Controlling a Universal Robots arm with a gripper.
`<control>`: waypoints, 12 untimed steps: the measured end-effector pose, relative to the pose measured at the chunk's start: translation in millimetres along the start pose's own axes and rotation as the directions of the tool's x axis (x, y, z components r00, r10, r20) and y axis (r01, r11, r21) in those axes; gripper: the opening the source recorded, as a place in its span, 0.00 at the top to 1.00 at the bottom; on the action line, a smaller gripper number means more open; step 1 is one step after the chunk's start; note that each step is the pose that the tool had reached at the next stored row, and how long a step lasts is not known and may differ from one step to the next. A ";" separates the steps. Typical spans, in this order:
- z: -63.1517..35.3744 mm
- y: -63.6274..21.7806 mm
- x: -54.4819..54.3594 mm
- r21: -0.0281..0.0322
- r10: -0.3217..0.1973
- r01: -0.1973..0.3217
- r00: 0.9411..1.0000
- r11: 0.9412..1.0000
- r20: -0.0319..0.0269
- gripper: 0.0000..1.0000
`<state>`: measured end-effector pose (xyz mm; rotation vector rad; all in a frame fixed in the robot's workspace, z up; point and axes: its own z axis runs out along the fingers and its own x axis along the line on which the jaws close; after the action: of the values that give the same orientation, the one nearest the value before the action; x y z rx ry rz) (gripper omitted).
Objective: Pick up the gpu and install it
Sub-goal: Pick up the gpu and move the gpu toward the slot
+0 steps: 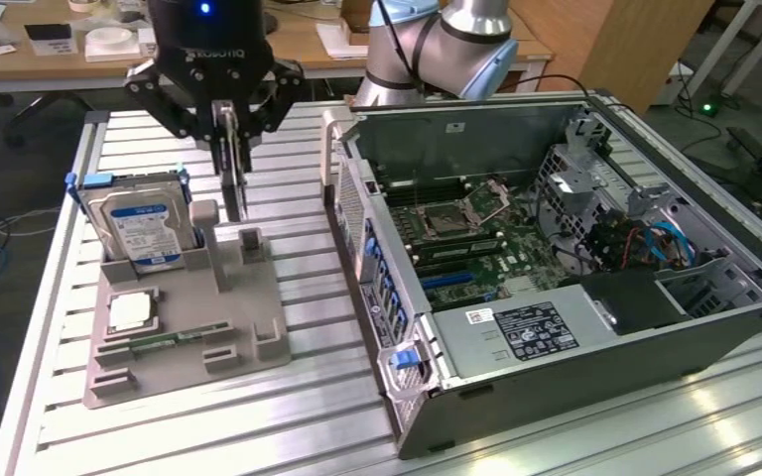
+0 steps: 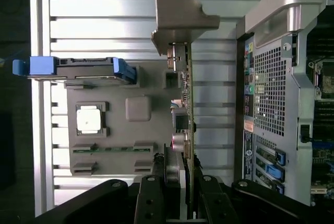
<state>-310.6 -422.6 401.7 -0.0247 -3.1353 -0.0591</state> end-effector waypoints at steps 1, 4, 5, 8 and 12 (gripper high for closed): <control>-3.6 0.1 0.0 0.000 0.000 0.000 1.000 1.000 0.000 0.72; -15.6 0.5 0.0 0.000 0.000 0.000 1.000 1.000 0.000 0.72; -19.4 0.7 0.1 0.000 0.000 0.000 1.000 1.000 0.000 0.72; -21.6 0.8 0.1 -0.001 0.000 0.000 1.000 1.000 0.000 0.72; -21.8 0.8 -2.1 -0.001 0.000 0.000 1.000 1.000 0.000 0.72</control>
<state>-308.4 -422.6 423.5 -0.0242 -3.1353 -0.0606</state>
